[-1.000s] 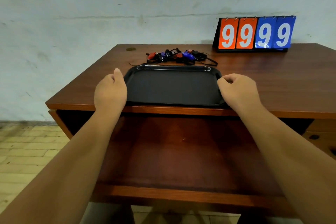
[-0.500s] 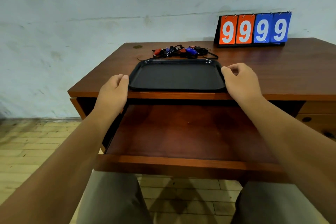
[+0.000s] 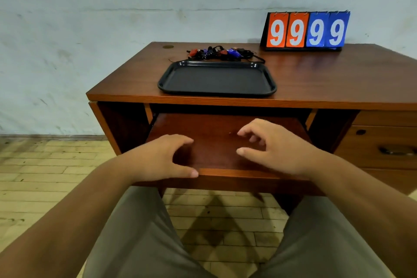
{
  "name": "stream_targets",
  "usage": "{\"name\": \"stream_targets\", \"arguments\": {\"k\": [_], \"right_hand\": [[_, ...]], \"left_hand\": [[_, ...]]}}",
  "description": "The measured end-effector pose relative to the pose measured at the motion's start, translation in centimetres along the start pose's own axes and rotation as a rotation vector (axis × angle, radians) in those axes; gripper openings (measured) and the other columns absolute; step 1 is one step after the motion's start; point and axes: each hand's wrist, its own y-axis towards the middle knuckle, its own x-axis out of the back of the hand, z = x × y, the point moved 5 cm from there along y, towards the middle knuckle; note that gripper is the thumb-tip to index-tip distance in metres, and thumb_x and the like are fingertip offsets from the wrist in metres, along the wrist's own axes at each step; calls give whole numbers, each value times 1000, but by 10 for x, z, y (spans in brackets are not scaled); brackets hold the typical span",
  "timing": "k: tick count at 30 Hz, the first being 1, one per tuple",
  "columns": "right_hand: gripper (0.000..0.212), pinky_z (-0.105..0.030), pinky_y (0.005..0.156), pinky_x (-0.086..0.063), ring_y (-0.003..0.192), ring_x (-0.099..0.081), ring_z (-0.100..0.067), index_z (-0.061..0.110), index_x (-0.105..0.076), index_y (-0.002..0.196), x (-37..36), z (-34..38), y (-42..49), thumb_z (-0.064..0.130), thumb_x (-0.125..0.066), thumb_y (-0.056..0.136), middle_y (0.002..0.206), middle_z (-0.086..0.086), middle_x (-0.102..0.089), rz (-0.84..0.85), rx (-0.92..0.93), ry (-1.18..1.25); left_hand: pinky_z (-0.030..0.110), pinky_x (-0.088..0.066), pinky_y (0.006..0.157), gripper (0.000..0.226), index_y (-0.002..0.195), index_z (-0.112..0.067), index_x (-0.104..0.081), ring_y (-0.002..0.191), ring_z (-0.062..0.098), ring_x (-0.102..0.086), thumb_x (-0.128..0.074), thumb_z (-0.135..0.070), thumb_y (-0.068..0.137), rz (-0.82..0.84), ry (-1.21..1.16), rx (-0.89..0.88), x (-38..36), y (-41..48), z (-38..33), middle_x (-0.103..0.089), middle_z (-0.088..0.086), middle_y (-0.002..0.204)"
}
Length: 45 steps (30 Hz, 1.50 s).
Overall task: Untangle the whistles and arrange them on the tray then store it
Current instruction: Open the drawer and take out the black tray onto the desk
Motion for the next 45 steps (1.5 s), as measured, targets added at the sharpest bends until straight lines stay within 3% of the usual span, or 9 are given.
{"name": "stream_targets", "arguments": {"k": [3, 6, 13, 20, 28, 36, 41, 45], "right_hand": [[85, -27, 109, -48, 129, -49, 4, 40, -45, 156, -13, 0, -5, 79, -71, 84, 143, 27, -49, 223, 5, -105], [92, -30, 115, -43, 138, -43, -3, 38, -38, 161, -22, -3, -6, 72, -76, 84, 152, 23, -44, 314, -6, -193], [80, -30, 117, -42, 140, -47, -6, 36, -45, 159, -23, -14, 9, 63, -75, 91, 155, 18, -49, 229, -75, -197], [67, -36, 114, -49, 134, -54, -12, 31, -52, 155, -22, -24, 28, 55, -73, 96, 148, 13, -56, 72, -205, -185], [58, -37, 112, -50, 134, -55, -15, 30, -57, 150, -28, -43, 51, 56, -67, 100, 144, 10, -60, -13, -223, -201], [49, -40, 111, -49, 132, -56, -17, 25, -60, 148, -33, -50, 59, 50, -59, 106, 143, 7, -64, -97, -215, -268], [54, -40, 120, -44, 140, -51, -17, 23, -53, 156, -24, -49, 48, 40, -61, 106, 151, 5, -58, -36, -196, -177], [44, -30, 110, -50, 128, -58, -7, 30, -60, 149, 8, -33, 39, 39, -63, 107, 142, 13, -62, -17, -169, -14]], "left_hand": [[30, -38, 118, 102, 163, -40, -33, 142, 4, -39, -79, -73, 79, -19, 62, -10, -6, 3, -3, -41, -20, 160], [31, -39, 117, 102, 163, -36, -36, 142, 8, -42, -83, -68, 78, -57, 63, 0, -4, 6, -5, -44, -17, 159], [34, -44, 117, 86, 160, -34, -42, 141, 12, -48, -79, -61, 87, -162, -29, 43, -8, 20, 4, -48, -12, 159], [44, -36, 125, 71, 163, -25, -42, 152, 18, -39, -67, -48, 101, -246, 23, 60, -9, 49, 0, -45, -4, 165], [44, -40, 122, 65, 159, -25, -47, 147, 20, -45, -64, -51, 103, -281, 92, 95, -4, 80, 7, -51, -4, 160], [43, -30, 126, 63, 159, -24, -48, 153, 19, -41, -58, -54, 105, -335, 222, 113, -7, 102, 4, -45, -4, 166], [41, -41, 122, 57, 156, -22, -52, 144, 18, -49, -66, -41, 104, -312, 67, 106, 2, 93, -6, -56, -2, 155], [34, -48, 116, 48, 152, -30, -58, 136, 8, -55, -66, -36, 105, -273, -54, 40, 17, 74, -23, -60, -12, 148]]}}
